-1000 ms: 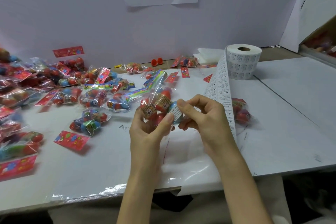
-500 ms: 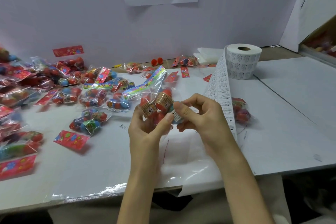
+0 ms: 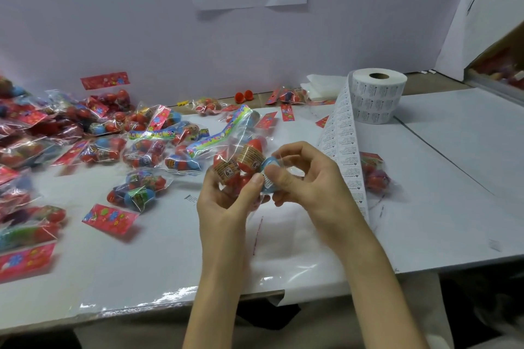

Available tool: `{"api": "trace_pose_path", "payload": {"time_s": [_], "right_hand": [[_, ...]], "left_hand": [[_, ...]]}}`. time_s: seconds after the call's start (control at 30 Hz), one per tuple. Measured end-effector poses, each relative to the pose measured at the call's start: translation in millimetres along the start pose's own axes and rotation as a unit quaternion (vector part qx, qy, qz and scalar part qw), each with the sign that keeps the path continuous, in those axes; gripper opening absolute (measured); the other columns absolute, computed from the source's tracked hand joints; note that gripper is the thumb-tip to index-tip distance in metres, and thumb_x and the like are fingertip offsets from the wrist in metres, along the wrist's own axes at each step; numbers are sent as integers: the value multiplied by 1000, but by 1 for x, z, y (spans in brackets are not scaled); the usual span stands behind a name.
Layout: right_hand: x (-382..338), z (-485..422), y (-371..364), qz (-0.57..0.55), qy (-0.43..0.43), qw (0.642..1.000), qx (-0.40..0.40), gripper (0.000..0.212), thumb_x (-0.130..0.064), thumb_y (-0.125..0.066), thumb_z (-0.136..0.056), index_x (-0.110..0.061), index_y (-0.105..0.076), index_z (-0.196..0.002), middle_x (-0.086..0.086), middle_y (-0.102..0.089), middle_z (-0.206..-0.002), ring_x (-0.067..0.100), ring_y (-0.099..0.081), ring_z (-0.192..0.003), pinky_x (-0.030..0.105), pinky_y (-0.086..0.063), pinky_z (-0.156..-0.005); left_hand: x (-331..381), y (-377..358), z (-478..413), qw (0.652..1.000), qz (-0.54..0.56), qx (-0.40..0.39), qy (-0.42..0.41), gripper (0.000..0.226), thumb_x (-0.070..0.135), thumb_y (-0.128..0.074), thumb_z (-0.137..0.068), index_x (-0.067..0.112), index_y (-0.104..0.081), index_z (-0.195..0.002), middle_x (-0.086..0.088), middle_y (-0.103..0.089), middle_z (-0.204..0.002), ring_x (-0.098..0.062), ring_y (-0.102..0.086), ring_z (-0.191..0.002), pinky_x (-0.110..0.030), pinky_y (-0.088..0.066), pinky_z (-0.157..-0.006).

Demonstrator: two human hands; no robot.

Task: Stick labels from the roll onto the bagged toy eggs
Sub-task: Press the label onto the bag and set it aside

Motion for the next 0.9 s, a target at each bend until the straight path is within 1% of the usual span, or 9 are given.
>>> {"api": "trace_pose_path", "payload": {"time_s": [0.1,0.23,0.3,0.43,0.53,0.6,0.73,0.8,0.9], "right_hand": [[-2,1,-4,15,12,999,-37,46,-17,-87,-76,-14,-64,-115,16,-62,-110,25,-70,-70,32,-59,-69],[-3,3,-7,40,17,998,-50,51,-12,-81,-73,-17,-62,-119,19,-60,-118,25,-68,-77,37,-60,-78],[-2,2,-9,27,13,998,-52,51,-15,-80,-74,-19,-61,-121,19,-60,-118,25,-69,-77,36,-60,-76],[-3,-1,-1,8,19,1000,-5,37,-23,-79,-83,-16,-65,-117,13,-65,-107,24,-72,-72,32,-59,-66],[0,-2,2,-19,14,1000,5,30,-20,-75,-87,-10,-67,-114,3,-69,-94,24,-71,-69,32,-60,-62],[1,-2,3,-34,7,999,2,26,-19,-71,-89,-9,-67,-112,4,-70,-92,26,-71,-68,31,-58,-61],[2,-3,0,-29,-4,1000,-3,29,-28,-68,-86,-13,-67,-111,10,-70,-95,25,-72,-70,31,-56,-59],[1,-3,1,-6,0,1000,9,33,-33,-73,-81,-15,-68,-109,11,-68,-97,25,-73,-69,30,-56,-57],[0,-2,4,8,11,999,32,31,-32,-79,-75,-13,-72,-99,5,-69,-92,23,-70,-64,30,-55,-56]], "left_hand": [[-2,4,-1,1000,18,12,7,47,23,-78,-78,17,-67,-123,-11,-77,-105,-36,-73,-103,-47,-60,-90],[-2,4,0,999,30,20,15,48,23,-76,-77,16,-66,-124,-8,-78,-103,-29,-75,-99,-31,-60,-79],[-1,4,1,999,30,21,14,50,25,-76,-77,17,-66,-125,-6,-78,-105,-27,-75,-101,-28,-60,-78],[0,-2,1,999,35,5,12,49,24,-76,-79,14,-65,-126,-9,-78,-109,-30,-74,-107,-35,-60,-86],[0,-6,1,998,57,-11,17,50,20,-74,-80,11,-63,-128,-11,-77,-109,-30,-74,-105,-32,-61,-83],[0,-8,0,997,67,-19,18,50,19,-74,-80,10,-62,-128,-12,-78,-108,-29,-75,-102,-28,-60,-79],[1,-5,0,999,46,-15,10,54,25,-80,-76,14,-64,-127,-8,-78,-108,-29,-74,-104,-26,-59,-80],[3,-6,1,1000,21,-13,-2,57,35,-83,-72,20,-67,-124,-6,-78,-108,-28,-74,-104,-27,-59,-80],[5,-8,1,1000,12,-26,-7,45,38,-83,-70,29,-72,-112,-8,-78,-106,-27,-75,-103,-26,-59,-79]]}}
Point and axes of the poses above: each hand's wrist, its own z-axis away from the middle knuckle, its own y-axis out of the back of the hand, x = y × z, the point moved 10 cm from there along -z, towards the middle knuckle
